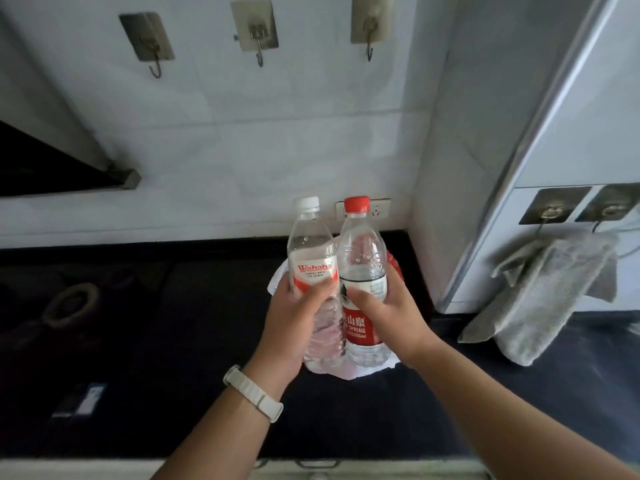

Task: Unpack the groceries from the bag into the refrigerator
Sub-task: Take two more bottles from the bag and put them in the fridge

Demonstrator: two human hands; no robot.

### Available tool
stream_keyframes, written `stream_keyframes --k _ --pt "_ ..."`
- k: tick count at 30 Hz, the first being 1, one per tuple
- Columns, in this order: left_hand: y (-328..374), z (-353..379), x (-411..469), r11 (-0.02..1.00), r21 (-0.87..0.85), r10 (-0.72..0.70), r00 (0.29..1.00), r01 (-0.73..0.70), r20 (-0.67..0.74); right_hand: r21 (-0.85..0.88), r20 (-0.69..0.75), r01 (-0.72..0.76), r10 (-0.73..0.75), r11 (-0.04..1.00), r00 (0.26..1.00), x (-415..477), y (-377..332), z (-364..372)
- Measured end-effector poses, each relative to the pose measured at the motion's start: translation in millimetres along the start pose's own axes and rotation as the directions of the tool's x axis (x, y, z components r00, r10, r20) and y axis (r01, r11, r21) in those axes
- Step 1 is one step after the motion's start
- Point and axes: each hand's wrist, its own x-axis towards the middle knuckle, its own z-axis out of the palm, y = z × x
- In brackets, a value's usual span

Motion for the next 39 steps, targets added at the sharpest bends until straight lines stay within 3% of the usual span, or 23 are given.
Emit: stream_keyframes --k 11,22,30,39 --pt "11 -10 -61 0.997 0.079 0.04 0.932 -0.013 -0.36 0.035 0.294 -0.016 0.005 0.999 0.956 -3 -9 27" --pt "25 -86 -180 0.999 0.041 0.036 0.641 -0.008 -0.766 -0.1 0.553 -0.008 0.062 0.995 0.831 -36 -13 149" --pt "36 -175 -280 0.996 0.042 0.073 0.489 -0.074 -0.869 -0.152 0.676 0.036 0.078 0.988 0.733 -80 -15 277" --pt "36 -289 -431 0.989 0.024 0.059 0.239 -0.147 -0.969 -0.168 0.824 0.094 0.088 0.981 0.559 -166 -2 453"
